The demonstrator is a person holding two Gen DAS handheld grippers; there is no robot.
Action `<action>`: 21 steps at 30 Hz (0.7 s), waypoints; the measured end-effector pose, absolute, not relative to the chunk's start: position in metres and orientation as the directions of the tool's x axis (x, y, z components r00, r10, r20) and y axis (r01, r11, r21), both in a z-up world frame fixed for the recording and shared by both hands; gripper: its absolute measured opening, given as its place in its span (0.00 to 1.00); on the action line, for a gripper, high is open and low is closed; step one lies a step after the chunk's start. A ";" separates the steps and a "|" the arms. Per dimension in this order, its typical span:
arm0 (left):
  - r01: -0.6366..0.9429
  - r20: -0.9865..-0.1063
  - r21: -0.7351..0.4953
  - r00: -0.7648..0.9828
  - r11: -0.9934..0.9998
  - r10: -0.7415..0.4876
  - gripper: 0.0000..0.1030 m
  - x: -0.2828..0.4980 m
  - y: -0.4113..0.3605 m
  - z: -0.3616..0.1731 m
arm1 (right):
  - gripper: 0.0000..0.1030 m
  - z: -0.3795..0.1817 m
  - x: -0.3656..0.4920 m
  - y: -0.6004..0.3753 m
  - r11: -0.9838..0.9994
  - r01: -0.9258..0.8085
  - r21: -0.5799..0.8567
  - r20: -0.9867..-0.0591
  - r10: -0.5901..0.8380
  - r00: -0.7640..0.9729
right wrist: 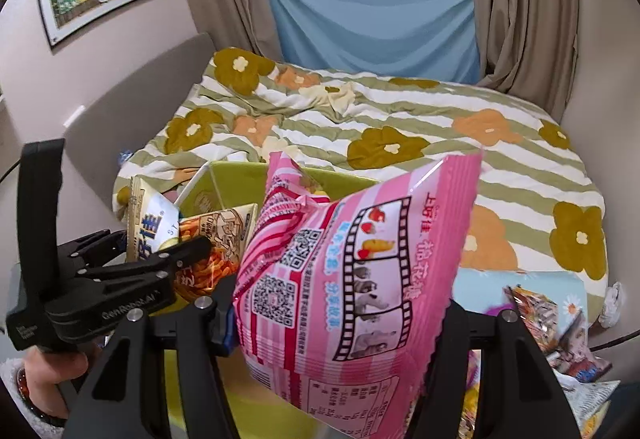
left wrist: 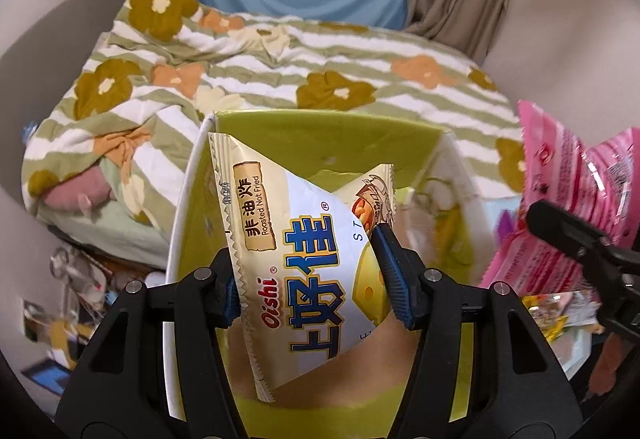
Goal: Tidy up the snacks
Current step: 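Carry both bags into the yellow box and open both tools to release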
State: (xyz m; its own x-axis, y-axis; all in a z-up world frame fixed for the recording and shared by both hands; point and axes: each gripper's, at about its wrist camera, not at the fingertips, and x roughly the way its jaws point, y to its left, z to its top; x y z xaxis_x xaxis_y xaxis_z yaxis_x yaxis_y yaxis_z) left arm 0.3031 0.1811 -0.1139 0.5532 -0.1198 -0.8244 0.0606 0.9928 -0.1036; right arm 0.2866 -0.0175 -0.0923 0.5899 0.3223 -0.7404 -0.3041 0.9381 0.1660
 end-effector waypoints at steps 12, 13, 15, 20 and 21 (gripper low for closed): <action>0.119 -0.833 -0.025 0.547 0.993 -0.087 1.00 0.319 0.179 -0.129 | 0.55 -0.120 0.323 0.012 0.961 -0.237 0.142 -0.803 0.252 0.541; 0.119 -0.832 -0.023 0.549 0.993 -0.085 1.00 0.317 0.179 -0.126 | 0.55 -0.119 0.323 0.013 0.962 -0.237 0.133 -0.801 0.246 0.546; 0.117 -0.828 -0.013 0.556 0.993 -0.076 1.00 0.312 0.180 -0.122 | 0.55 -0.115 0.323 0.015 0.964 -0.236 0.123 -0.798 0.238 0.554; 0.098 -0.830 -0.009 0.554 0.995 -0.062 1.00 0.303 0.188 -0.115 | 0.55 -0.108 0.331 0.016 0.960 -0.234 0.155 -0.794 0.262 0.549; 0.091 -0.831 -0.008 0.553 0.996 -0.058 1.00 0.303 0.190 -0.115 | 0.55 -0.109 0.335 0.018 0.959 -0.238 0.157 -0.798 0.265 0.541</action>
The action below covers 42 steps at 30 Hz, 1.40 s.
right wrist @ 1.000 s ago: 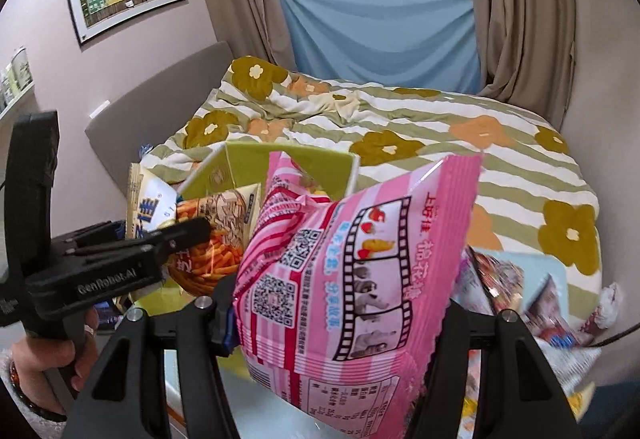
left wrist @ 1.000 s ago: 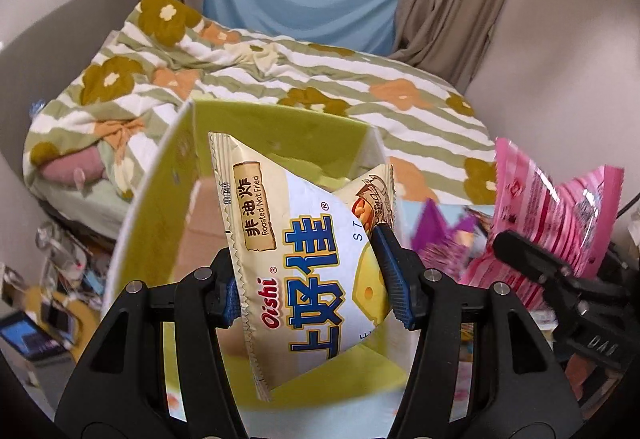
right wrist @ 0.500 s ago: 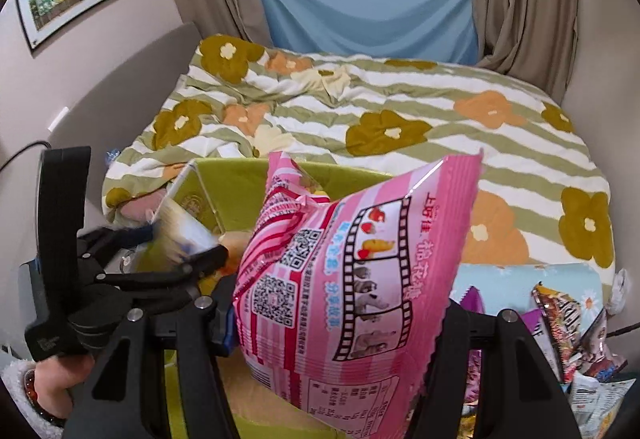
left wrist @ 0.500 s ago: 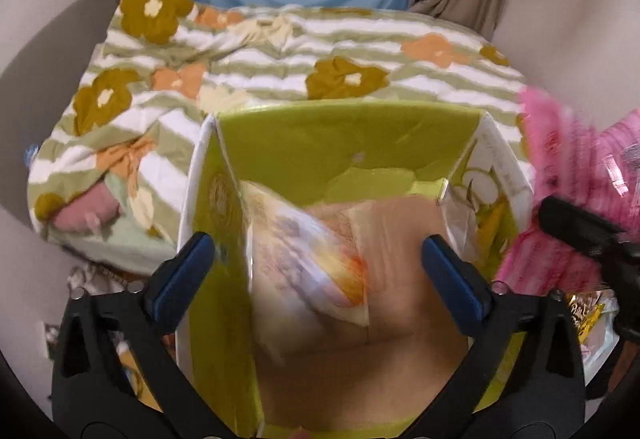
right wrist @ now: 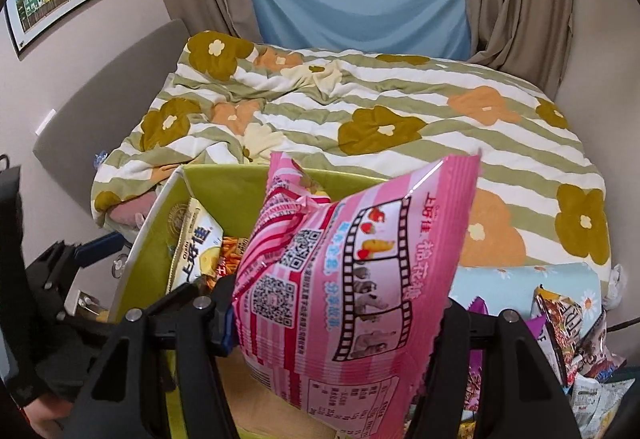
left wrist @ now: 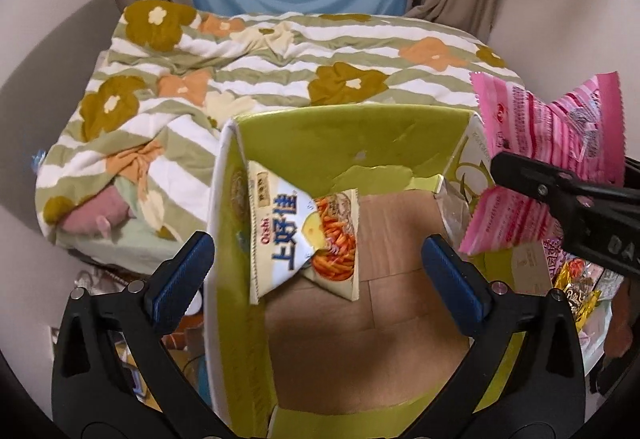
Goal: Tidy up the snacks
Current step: 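Carry both bags into the yellow box and open both tools to release, then withdraw both tools from the box back toward the snack pile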
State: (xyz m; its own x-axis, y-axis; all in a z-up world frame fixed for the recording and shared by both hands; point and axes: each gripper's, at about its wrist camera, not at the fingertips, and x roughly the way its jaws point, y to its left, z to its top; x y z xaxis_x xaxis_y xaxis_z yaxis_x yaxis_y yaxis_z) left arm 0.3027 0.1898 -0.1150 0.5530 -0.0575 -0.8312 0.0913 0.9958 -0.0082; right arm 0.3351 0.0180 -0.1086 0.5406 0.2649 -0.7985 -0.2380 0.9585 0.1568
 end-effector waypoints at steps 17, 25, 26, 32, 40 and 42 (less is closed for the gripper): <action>0.048 -0.846 -0.010 0.532 0.999 -0.034 1.00 0.294 0.220 -0.137 | 1.00 -0.139 0.361 0.049 0.956 -0.246 0.159 -0.808 0.269 0.524; 0.053 -0.838 -0.017 0.545 0.998 -0.043 1.00 0.286 0.216 -0.129 | 1.00 -0.128 0.351 0.040 0.959 -0.236 0.160 -0.820 0.262 0.510; 0.050 -0.834 -0.019 0.551 0.999 -0.043 1.00 0.284 0.216 -0.126 | 1.00 -0.125 0.348 0.039 0.958 -0.236 0.161 -0.817 0.263 0.513; 0.032 -0.795 -0.001 0.607 0.999 -0.020 1.00 0.262 0.212 -0.090 | 1.00 -0.095 0.329 0.032 0.952 -0.245 0.183 -0.785 0.291 0.547; 0.013 -0.736 0.001 0.677 1.000 -0.008 1.00 0.210 0.182 -0.041 | 1.00 -0.045 0.274 0.003 0.949 -0.272 0.162 -0.740 0.299 0.602; 0.020 -0.720 -0.010 0.694 1.000 -0.021 1.00 0.192 0.168 -0.031 | 1.00 -0.034 0.256 -0.012 0.947 -0.283 0.151 -0.729 0.300 0.615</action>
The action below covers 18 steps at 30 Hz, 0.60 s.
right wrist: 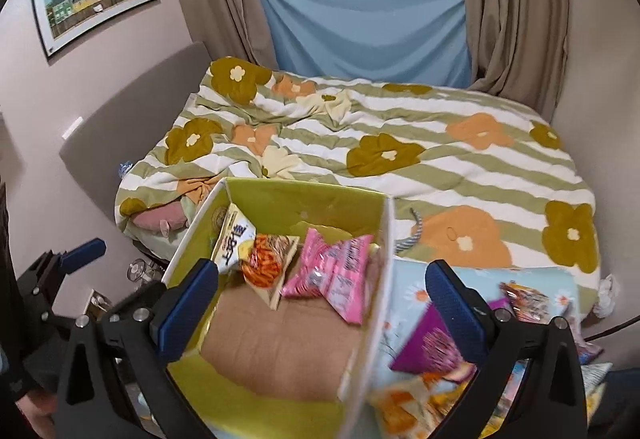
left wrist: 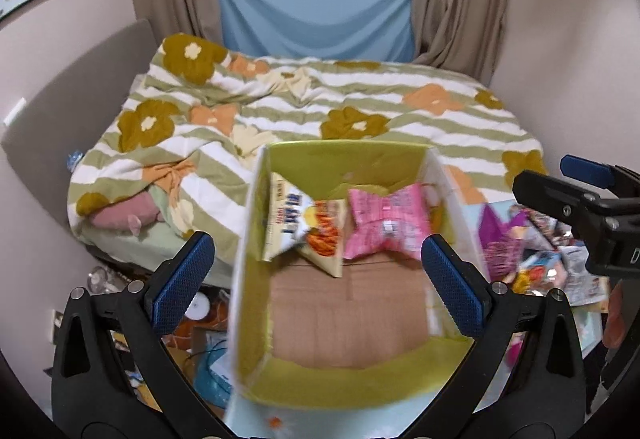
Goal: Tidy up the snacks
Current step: 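Withdraw both tools from the box back toward the snack pile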
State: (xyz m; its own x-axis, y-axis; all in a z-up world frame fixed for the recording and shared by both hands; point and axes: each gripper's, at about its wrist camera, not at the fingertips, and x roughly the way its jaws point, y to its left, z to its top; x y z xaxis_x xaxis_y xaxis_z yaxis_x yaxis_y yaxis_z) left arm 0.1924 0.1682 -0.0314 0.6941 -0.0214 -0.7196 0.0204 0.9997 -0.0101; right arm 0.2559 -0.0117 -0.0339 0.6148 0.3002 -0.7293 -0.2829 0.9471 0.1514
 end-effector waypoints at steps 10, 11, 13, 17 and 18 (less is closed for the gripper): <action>0.064 -0.685 -0.040 0.725 0.997 -0.074 1.00 0.128 0.077 -0.015 | 1.00 -0.003 0.180 -0.111 0.959 -0.264 0.106 -0.678 0.264 0.686; 0.067 -0.685 -0.041 0.725 0.997 -0.077 1.00 0.125 0.069 -0.016 | 1.00 -0.003 0.173 -0.123 0.961 -0.255 0.103 -0.675 0.256 0.692; 0.077 -0.688 -0.047 0.721 0.996 -0.088 1.00 0.115 0.049 -0.017 | 1.00 -0.003 0.159 -0.147 0.969 -0.231 0.092 -0.673 0.232 0.703; 0.079 -0.698 -0.055 0.710 0.995 -0.095 1.00 0.094 0.012 -0.024 | 1.00 -0.007 0.136 -0.191 0.977 -0.191 0.090 -0.680 0.201 0.706; 0.079 -0.703 -0.056 0.705 0.995 -0.095 1.00 0.090 0.003 -0.026 | 1.00 -0.009 0.131 -0.203 0.979 -0.183 0.093 -0.682 0.197 0.704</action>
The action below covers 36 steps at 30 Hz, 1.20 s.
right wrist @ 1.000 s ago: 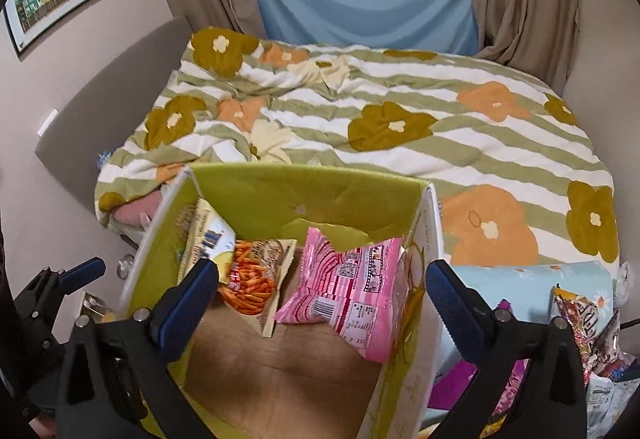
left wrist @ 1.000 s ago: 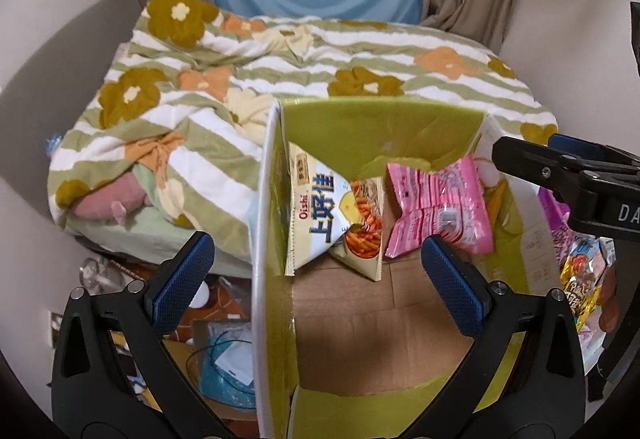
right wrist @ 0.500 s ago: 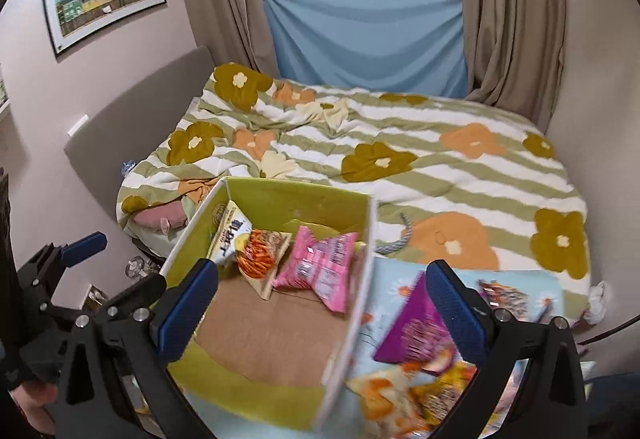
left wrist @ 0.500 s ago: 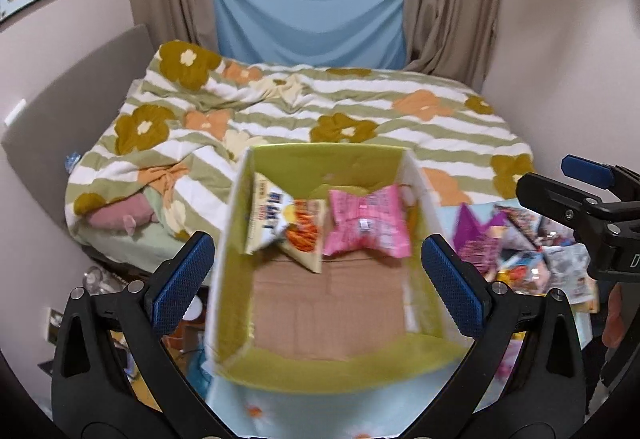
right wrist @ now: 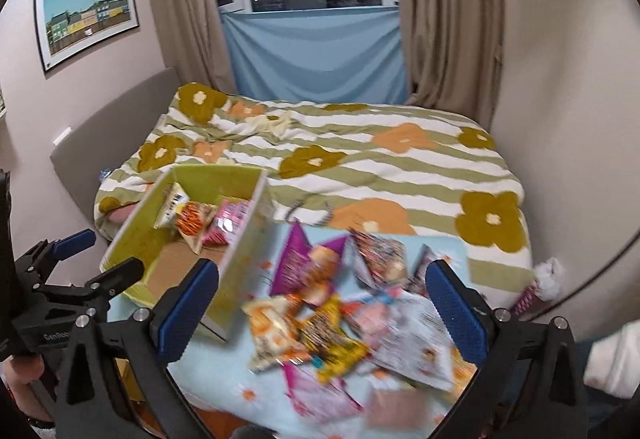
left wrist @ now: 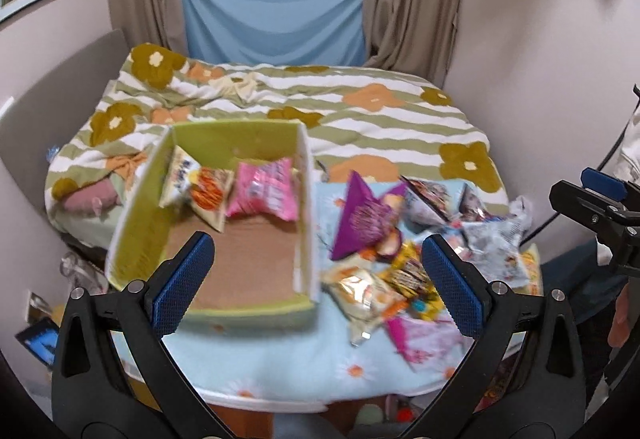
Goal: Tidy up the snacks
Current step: 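Withdraw both tools from the box back toward the snack pile, then grasp the chiffon cake pack with the left tool while the right tool grasps the silver bag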
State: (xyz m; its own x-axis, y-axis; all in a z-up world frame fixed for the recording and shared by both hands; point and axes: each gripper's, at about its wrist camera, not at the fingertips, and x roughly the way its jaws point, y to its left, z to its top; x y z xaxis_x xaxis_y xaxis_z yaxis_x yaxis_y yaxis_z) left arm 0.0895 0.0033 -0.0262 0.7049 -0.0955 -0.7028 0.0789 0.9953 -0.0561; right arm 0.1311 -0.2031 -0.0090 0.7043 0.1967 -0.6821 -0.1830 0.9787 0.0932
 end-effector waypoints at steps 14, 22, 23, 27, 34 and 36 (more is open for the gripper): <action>-0.149 -0.794 -0.055 0.606 0.987 0.047 1.00 0.077 -0.049 -0.125 | 1.00 -0.081 0.112 -0.299 0.979 -0.127 0.162 -0.725 0.205 0.657; -0.195 -0.821 -0.019 0.562 0.981 0.096 1.00 0.115 -0.060 -0.184 | 1.00 -0.129 0.126 -0.299 0.984 -0.112 0.142 -0.749 0.181 0.637; -0.197 -0.823 -0.015 0.559 0.980 0.100 1.00 0.120 -0.063 -0.190 | 1.00 -0.135 0.129 -0.298 0.984 -0.112 0.136 -0.752 0.177 0.635; -0.208 -0.836 0.000 0.537 0.978 0.114 1.00 0.137 -0.070 -0.210 | 1.00 -0.150 0.137 -0.297 0.986 -0.118 0.117 -0.764 0.165 0.624; -0.202 -0.865 0.049 0.481 0.978 0.142 0.89 0.162 -0.078 -0.238 | 1.00 -0.164 0.150 -0.293 0.987 -0.122 0.102 -0.781 0.155 0.605; -0.207 -0.870 0.045 0.473 0.977 0.140 0.86 0.166 -0.076 -0.242 | 1.00 -0.167 0.152 -0.293 0.987 -0.121 0.103 -0.784 0.156 0.601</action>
State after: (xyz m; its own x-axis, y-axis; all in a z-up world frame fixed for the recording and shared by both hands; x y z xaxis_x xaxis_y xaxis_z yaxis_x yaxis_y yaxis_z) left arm 0.1658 -0.0757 -0.2416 0.4735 0.1403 -0.8696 -0.2070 0.9773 0.0450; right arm 0.1523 -0.2934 -0.1675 0.6010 0.1555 -0.7840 -0.1208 0.9873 0.1032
